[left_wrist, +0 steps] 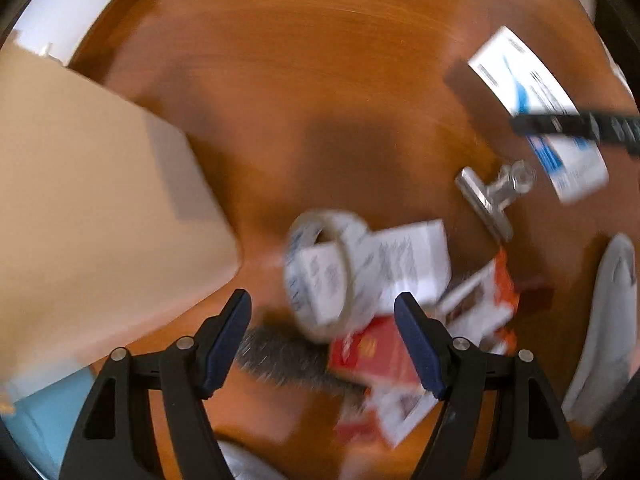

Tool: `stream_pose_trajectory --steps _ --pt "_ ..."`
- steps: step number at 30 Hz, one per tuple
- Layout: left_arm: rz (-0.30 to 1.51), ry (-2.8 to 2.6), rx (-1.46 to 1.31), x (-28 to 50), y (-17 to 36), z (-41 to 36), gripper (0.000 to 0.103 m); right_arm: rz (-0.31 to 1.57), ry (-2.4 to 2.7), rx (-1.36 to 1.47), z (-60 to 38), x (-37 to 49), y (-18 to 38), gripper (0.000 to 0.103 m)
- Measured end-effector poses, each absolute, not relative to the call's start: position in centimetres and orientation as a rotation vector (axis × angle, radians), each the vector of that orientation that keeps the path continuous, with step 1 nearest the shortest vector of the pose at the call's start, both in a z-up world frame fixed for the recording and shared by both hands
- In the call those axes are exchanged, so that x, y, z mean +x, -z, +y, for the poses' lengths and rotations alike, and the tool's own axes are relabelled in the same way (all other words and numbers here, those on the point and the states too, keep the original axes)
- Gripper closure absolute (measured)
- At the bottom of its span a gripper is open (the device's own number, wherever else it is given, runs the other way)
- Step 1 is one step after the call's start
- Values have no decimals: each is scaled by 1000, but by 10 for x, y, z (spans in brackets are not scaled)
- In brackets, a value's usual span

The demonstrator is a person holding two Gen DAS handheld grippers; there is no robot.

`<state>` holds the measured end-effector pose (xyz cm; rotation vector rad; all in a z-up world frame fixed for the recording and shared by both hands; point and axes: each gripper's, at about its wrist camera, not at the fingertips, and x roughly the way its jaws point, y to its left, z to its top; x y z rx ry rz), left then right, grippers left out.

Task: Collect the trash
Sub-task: 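Grasp the white tape roll with the left tool while the right tool holds the medicine box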

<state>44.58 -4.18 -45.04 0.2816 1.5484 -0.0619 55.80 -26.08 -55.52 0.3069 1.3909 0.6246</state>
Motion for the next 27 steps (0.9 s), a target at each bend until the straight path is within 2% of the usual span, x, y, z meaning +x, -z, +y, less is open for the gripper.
stream_pose_trajectory --steps 1,6,9,11,17,27 --pt "1555 72 256 449 455 -44 30 1395 -620 311 -259 559 554 84" --pt "1586 119 212 454 472 -58 50 1411 -597 320 -280 558 544 84" --pt "1606 119 196 451 481 -58 67 1412 -589 333 -288 554 543 84" --pt "1608 118 157 450 483 -54 83 1409 -585 337 -289 554 541 84" --pt "1593 120 98 445 476 -43 82 1410 -579 350 -294 551 540 84" --pt "1356 92 142 451 359 -58 82 1412 -582 370 -290 553 541 84"
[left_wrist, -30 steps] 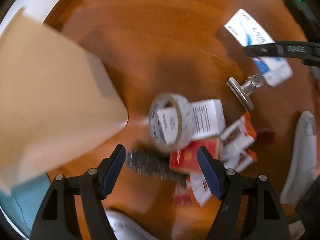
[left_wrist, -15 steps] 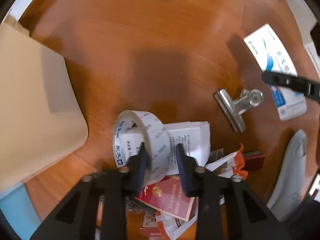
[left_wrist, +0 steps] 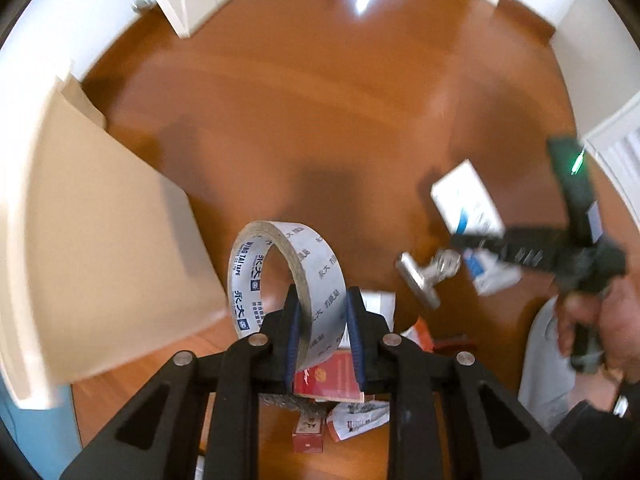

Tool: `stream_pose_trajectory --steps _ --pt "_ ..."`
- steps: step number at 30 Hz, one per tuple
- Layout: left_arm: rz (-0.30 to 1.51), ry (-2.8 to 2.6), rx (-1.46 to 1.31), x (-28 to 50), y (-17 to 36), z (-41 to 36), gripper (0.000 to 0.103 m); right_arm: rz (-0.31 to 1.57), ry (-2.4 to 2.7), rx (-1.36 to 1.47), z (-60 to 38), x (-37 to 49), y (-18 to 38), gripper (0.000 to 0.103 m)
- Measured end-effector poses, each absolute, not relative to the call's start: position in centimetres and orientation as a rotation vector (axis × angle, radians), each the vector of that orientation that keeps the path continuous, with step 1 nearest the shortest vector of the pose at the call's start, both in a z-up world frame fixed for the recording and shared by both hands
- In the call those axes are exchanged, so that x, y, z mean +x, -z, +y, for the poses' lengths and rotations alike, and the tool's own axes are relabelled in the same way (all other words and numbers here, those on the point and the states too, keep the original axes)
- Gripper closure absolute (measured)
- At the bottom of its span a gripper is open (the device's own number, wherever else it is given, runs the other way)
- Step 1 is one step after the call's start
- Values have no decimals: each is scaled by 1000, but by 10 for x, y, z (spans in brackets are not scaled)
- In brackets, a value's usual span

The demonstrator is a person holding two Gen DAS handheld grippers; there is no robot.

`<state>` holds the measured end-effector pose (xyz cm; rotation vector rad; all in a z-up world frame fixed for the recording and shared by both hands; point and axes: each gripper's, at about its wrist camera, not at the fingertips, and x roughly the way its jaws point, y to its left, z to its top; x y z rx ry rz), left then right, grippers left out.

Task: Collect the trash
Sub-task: 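Grasp the white tape roll with the left tool while the right tool holds the medicine box, then drop the tape roll into the beige bin with the left tool while right holds the medicine box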

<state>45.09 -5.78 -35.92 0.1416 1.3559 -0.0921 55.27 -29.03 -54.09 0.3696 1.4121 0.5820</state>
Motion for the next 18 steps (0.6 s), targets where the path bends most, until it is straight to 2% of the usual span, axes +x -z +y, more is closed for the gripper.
stream_pose_trajectory --steps 3,8,10,13,18 --pt "1292 86 119 464 315 -61 82 1411 -589 371 -293 551 540 84" --pt "1131 51 127 480 213 -46 82 1409 -584 384 -296 553 538 84" --pt "1097 4 152 483 195 -26 82 1403 -587 386 -297 554 535 84" --pt "1115 -120 154 483 194 22 82 1393 -597 381 -296 553 531 84" --pt "1207 -253 84 472 236 77 82 1369 -596 369 -298 551 522 84"
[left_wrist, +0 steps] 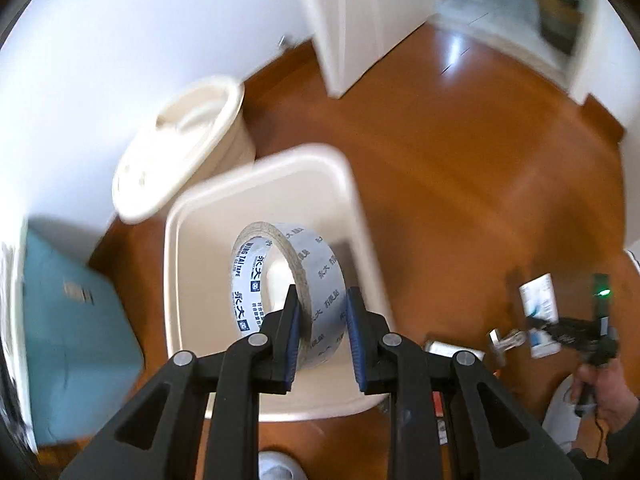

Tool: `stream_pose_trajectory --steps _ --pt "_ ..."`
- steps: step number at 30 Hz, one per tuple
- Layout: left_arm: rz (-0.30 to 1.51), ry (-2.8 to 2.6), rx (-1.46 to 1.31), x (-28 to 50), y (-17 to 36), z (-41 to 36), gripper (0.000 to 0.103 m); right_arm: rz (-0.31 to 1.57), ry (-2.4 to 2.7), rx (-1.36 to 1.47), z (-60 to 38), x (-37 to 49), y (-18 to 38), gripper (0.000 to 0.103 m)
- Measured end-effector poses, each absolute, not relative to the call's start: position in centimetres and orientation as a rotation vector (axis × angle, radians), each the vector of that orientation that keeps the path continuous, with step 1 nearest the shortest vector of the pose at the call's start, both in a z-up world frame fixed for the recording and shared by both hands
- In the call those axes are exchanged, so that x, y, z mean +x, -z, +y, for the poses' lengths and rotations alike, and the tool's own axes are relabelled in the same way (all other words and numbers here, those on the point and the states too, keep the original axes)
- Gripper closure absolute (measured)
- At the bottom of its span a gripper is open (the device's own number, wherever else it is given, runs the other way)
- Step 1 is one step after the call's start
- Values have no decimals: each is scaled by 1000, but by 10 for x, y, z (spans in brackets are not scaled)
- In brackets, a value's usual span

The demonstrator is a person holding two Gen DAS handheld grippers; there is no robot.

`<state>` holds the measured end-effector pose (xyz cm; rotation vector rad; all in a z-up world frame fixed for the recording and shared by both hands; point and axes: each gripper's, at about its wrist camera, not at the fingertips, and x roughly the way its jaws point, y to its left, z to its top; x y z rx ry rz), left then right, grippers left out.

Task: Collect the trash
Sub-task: 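Drop the tape roll into the beige bin with the left tool while right holds the medicine box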

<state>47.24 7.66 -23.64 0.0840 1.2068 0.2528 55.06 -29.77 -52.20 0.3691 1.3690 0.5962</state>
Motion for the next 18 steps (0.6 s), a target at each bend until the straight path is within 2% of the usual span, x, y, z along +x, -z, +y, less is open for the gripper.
stream_pose_trajectory --steps 4,10,18 --pt "1318 -306 49 468 266 93 78 1358 -597 362 -297 550 515 84" --pt "1285 -330 103 454 245 87 78 1301 -645 339 -282 554 489 84" --pt "1433 -249 7 389 215 64 78 1133 -849 327 -235 562 393 84"
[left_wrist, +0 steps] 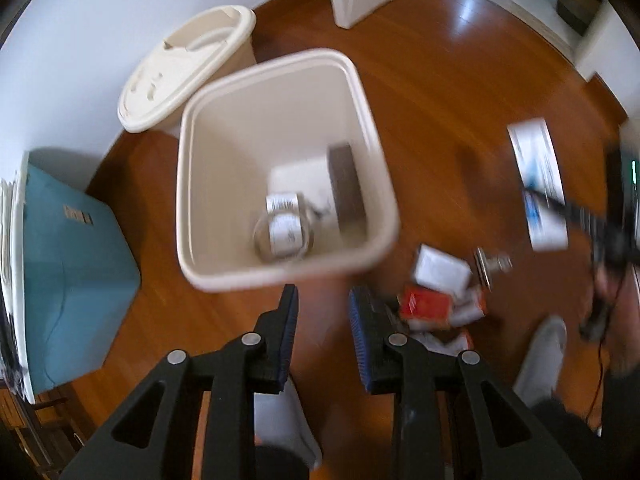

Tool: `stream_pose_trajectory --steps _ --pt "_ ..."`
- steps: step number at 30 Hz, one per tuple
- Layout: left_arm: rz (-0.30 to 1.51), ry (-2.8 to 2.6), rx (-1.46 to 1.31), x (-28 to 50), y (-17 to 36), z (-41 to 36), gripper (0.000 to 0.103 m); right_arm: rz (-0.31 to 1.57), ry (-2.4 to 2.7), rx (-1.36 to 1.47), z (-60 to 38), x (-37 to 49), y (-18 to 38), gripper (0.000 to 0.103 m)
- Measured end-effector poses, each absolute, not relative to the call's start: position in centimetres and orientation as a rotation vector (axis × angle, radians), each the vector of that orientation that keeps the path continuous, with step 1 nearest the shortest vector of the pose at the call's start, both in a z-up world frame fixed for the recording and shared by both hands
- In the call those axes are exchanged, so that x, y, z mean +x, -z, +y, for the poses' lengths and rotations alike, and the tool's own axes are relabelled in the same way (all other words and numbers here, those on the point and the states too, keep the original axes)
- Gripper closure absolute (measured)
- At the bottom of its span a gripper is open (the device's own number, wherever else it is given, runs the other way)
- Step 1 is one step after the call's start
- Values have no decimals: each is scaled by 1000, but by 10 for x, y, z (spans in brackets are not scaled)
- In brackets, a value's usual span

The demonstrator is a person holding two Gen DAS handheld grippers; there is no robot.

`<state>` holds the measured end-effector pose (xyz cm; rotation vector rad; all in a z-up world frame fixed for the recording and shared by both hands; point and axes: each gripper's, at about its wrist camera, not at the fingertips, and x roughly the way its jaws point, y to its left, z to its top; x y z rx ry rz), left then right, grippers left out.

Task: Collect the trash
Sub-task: 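Drop the tape roll into the beige bin with the left tool while right holds the medicine box, then lower the medicine box into the beige bin and open the right tool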

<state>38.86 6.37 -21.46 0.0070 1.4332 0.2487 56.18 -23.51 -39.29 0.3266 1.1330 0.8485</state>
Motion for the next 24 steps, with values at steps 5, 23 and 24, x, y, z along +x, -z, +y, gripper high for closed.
stream_pose_trajectory --steps 5,23,24 --pt "1451 -173 82 364 218 44 78 1012 -984 325 -193 563 327 84" --pt "1682 -198 465 322 312 72 51 971 -1194 95 -5 549 263 84" --pt "1682 -194 462 321 312 71 50 985 -1185 81 -1 548 269 84"
